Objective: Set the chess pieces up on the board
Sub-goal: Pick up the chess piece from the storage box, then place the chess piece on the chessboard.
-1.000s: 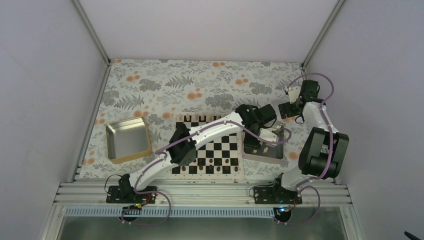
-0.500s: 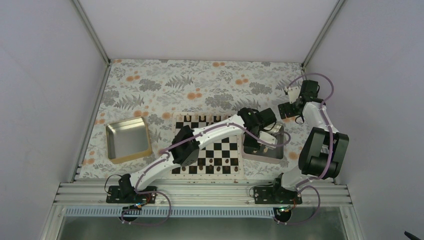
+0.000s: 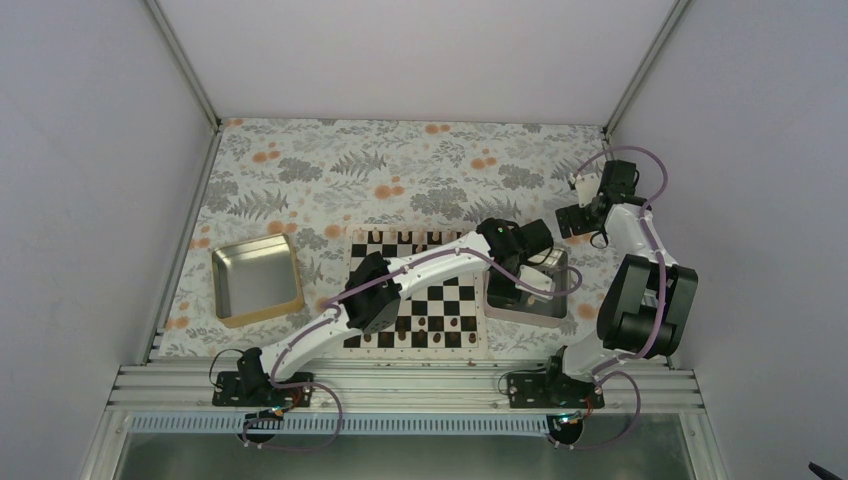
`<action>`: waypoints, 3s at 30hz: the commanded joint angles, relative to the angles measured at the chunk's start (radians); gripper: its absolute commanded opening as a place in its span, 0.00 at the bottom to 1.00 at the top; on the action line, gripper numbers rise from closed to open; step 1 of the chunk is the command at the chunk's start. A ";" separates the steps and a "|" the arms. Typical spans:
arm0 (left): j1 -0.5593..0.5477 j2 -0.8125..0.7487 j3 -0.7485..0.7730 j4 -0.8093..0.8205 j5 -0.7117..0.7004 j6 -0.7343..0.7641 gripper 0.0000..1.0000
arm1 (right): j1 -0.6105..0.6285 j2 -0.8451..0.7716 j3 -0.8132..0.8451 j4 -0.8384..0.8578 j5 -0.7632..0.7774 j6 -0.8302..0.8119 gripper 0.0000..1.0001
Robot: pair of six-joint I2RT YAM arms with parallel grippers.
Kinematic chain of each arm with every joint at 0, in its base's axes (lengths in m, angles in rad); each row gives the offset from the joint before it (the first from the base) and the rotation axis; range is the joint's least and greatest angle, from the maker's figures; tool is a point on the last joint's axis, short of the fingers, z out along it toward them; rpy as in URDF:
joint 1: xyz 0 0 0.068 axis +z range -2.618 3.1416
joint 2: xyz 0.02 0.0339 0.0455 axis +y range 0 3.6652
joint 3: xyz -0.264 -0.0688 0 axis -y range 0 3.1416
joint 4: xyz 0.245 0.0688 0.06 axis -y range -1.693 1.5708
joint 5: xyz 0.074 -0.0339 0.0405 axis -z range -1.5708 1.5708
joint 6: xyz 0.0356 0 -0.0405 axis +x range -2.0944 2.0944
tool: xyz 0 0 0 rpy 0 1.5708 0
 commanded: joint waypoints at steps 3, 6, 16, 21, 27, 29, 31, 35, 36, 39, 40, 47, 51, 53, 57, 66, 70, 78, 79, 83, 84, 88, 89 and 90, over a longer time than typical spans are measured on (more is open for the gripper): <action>-0.017 0.017 0.004 0.007 0.028 0.020 0.40 | 0.001 -0.017 0.015 -0.003 -0.019 -0.008 1.00; -0.019 0.018 0.003 0.005 0.029 0.026 0.37 | 0.002 -0.019 0.015 -0.003 -0.019 -0.009 1.00; -0.019 0.021 -0.014 -0.014 0.039 0.046 0.33 | 0.002 -0.017 0.015 -0.008 -0.022 -0.010 1.00; -0.019 0.023 -0.018 -0.033 0.050 0.060 0.31 | 0.003 -0.018 0.015 -0.007 -0.024 -0.012 1.00; -0.018 0.022 -0.015 -0.026 0.036 0.058 0.22 | 0.004 -0.019 0.012 -0.008 -0.025 -0.013 1.00; -0.017 0.021 -0.008 -0.019 0.030 0.052 0.19 | 0.004 -0.018 0.013 -0.007 -0.025 -0.013 1.00; -0.017 0.020 -0.005 -0.018 0.030 0.051 0.18 | 0.005 -0.020 0.013 -0.008 -0.026 -0.013 1.00; -0.017 0.019 -0.004 -0.015 0.020 0.052 0.09 | 0.003 -0.020 0.012 -0.007 -0.027 -0.014 1.00; -0.017 0.019 -0.002 -0.015 0.016 0.052 0.08 | 0.004 -0.021 0.012 -0.006 -0.027 -0.014 1.00; -0.016 0.015 0.017 -0.024 0.001 0.054 0.08 | 0.004 -0.022 0.011 -0.006 -0.027 -0.015 1.00; -0.016 0.012 0.028 -0.027 -0.007 0.054 0.08 | 0.005 -0.022 0.011 -0.005 -0.027 -0.015 1.00; -0.002 -0.080 0.030 -0.028 -0.094 0.069 0.07 | 0.004 -0.020 0.013 -0.006 -0.025 -0.014 1.00; 0.025 -0.140 0.026 -0.058 -0.145 0.065 0.08 | 0.005 -0.024 0.013 0.000 -0.015 -0.010 1.00; 0.046 -0.170 0.017 -0.082 -0.157 0.051 0.08 | 0.005 -0.027 0.015 0.002 -0.011 -0.007 1.00; 0.109 -0.249 -0.047 -0.124 -0.181 0.021 0.08 | 0.004 -0.031 0.020 0.000 -0.020 -0.004 1.00; 0.308 -0.590 -0.580 0.040 -0.236 -0.011 0.08 | 0.006 -0.018 0.028 -0.009 -0.032 -0.004 1.00; 0.417 -0.741 -0.834 0.124 -0.239 0.004 0.08 | 0.011 -0.011 0.032 -0.013 -0.027 -0.003 1.00; 0.568 -0.875 -1.170 0.260 -0.198 -0.006 0.08 | 0.021 -0.001 0.038 -0.018 -0.013 0.002 1.00; 0.579 -0.879 -1.194 0.278 -0.194 -0.008 0.08 | 0.022 -0.001 0.038 -0.017 -0.011 0.004 1.00; 0.615 -0.876 -1.258 0.334 -0.173 -0.011 0.08 | 0.028 0.003 0.039 -0.021 -0.006 0.006 1.00; 0.622 -0.875 -1.263 0.344 -0.163 -0.009 0.08 | 0.028 0.003 0.039 -0.021 -0.005 0.008 1.00; 0.639 -0.855 -1.266 0.359 -0.140 -0.005 0.08 | 0.028 0.001 0.036 -0.020 -0.001 0.008 1.00; 0.641 -0.850 -1.269 0.365 -0.141 -0.006 0.08 | 0.028 0.000 0.036 -0.020 0.001 0.008 1.00; 0.643 -0.845 -1.271 0.371 -0.143 -0.004 0.08 | 0.029 0.001 0.034 -0.021 0.001 0.008 1.00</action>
